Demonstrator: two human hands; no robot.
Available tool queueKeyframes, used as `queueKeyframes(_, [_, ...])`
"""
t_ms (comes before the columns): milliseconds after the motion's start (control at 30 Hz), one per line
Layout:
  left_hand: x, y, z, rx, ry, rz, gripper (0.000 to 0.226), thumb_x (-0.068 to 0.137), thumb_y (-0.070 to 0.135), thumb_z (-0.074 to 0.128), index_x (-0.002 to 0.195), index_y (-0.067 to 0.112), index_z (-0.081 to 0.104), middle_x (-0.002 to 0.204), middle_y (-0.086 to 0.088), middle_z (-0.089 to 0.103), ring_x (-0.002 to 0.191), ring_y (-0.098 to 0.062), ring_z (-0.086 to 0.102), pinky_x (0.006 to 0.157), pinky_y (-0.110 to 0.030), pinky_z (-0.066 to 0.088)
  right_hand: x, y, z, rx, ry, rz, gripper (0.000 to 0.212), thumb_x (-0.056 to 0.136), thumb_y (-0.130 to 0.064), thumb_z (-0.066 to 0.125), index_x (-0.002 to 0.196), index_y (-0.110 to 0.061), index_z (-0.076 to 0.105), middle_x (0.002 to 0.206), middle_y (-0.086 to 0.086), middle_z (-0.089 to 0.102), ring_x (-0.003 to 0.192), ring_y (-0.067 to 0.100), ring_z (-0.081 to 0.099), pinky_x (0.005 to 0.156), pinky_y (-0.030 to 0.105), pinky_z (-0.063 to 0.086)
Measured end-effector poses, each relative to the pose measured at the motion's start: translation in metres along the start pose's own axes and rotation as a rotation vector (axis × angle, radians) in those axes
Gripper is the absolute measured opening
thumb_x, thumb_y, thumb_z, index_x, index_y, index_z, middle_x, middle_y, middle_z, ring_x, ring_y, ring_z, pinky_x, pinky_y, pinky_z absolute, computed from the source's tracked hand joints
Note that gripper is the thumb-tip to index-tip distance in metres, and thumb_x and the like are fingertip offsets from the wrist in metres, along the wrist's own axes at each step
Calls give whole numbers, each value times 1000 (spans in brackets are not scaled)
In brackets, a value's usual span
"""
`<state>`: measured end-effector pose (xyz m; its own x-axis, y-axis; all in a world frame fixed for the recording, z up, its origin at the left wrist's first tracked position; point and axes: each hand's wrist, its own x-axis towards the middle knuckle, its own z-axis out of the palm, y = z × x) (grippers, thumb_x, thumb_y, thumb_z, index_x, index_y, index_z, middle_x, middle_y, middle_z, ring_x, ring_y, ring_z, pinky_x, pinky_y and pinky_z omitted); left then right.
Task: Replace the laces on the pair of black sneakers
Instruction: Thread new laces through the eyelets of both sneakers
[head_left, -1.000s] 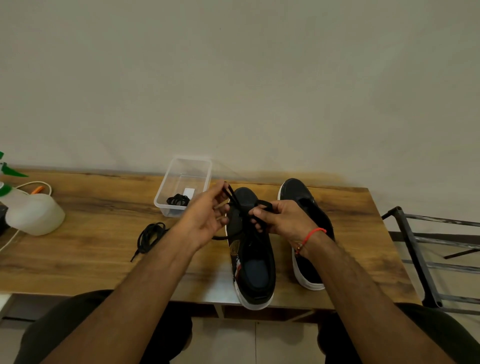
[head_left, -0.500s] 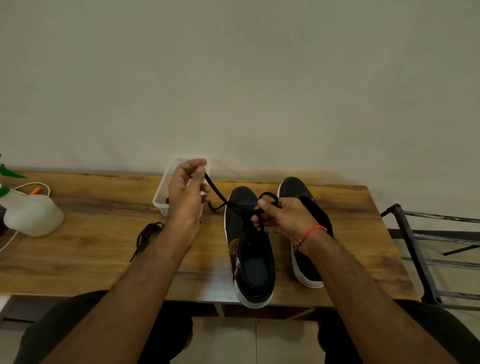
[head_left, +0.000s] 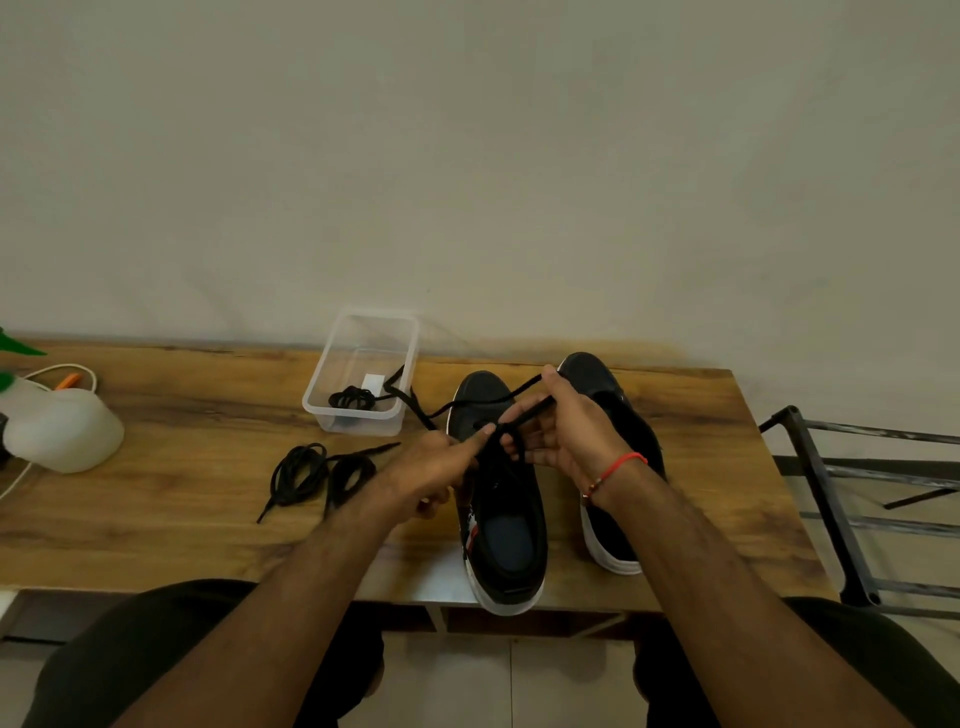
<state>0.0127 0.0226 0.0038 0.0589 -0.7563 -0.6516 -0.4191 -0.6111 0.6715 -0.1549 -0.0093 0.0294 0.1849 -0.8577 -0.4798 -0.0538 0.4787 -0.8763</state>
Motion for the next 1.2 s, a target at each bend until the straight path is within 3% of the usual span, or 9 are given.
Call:
queueKeyframes(133, [2, 0, 3, -182, 4, 67, 27, 103, 42, 53, 102, 17, 62, 84, 0, 53, 61, -10, 43, 45, -20, 32, 0, -2, -1, 37, -11, -5, 79, 107, -51, 21, 74, -5, 76, 82, 18, 74, 76, 29, 68, 74, 39, 57])
queueKeyframes(300, [6, 5, -6, -644, 123, 95, 16, 105, 24, 51, 115, 13, 56, 105, -6, 75, 61, -13, 58, 47, -24, 45, 2, -9, -13, 52, 177, -49, 53, 107, -37, 37, 76, -9, 69, 72, 9, 71, 64, 24, 64, 67, 41, 57])
queueKeyframes(400, [9, 7, -10, -856, 46, 113, 18, 106, 17, 48, 118, 6, 52, 87, -9, 77, 50, -12, 59, 44, -26, 51, 3, -9, -23, -84, 218, 12, 42, 106, -36, 43, 88, -6, 67, 66, 9, 67, 53, 22, 60, 51, 30, 52])
queueKeyframes(600, [14, -1, -12, -803, 144, 64, 14, 107, 19, 43, 112, 11, 54, 59, 4, 46, 42, -5, 41, 46, -32, 54, -2, -10, -48, -315, 275, 127, 46, 106, -33, 42, 76, -5, 63, 49, 4, 57, 41, 20, 53, 43, 26, 37])
queueKeyframes(900, [21, -9, -8, -733, 214, -44, 30, 107, 20, 43, 136, 15, 50, 73, 3, 46, 42, -5, 35, 38, -23, 39, 5, -5, -63, -84, 317, 160, 35, 103, -29, 48, 73, -12, 53, 48, 0, 46, 36, 18, 46, 34, 22, 31])
queueKeyframes(1000, [15, -8, -8, -792, 139, -24, 25, 106, 22, 48, 129, 14, 55, 89, -1, 57, 59, -11, 50, 45, -28, 50, 7, -5, -55, 152, 295, 116, 29, 104, -30, 50, 96, -4, 60, 68, 12, 67, 52, 25, 68, 43, 27, 52])
queueKeyframes(1100, [15, -6, -2, -782, 130, -49, 28, 103, 29, 57, 129, 20, 50, 112, -7, 57, 90, -23, 64, 59, -38, 60, 14, -1, -46, 399, 241, 15, 34, 104, -28, 52, 130, -7, 45, 116, 23, 68, 99, 38, 71, 77, 46, 62])
queueKeyframes(1133, [15, -6, 1, -762, 133, -68, 32, 101, 32, 60, 129, 23, 47, 111, -7, 55, 93, -24, 64, 63, -41, 62, 15, 3, -42, 346, 284, -43, 41, 103, -28, 55, 138, -11, 42, 123, 17, 64, 107, 36, 67, 86, 48, 59])
queueKeyframes(1200, [14, -7, 6, -701, 123, -100, 39, 98, 37, 64, 130, 22, 45, 107, -6, 54, 88, -23, 61, 70, -46, 63, 13, 9, -36, -92, 423, -208, 40, 99, -31, 59, 135, -17, 45, 111, 0, 66, 102, 25, 65, 93, 45, 55])
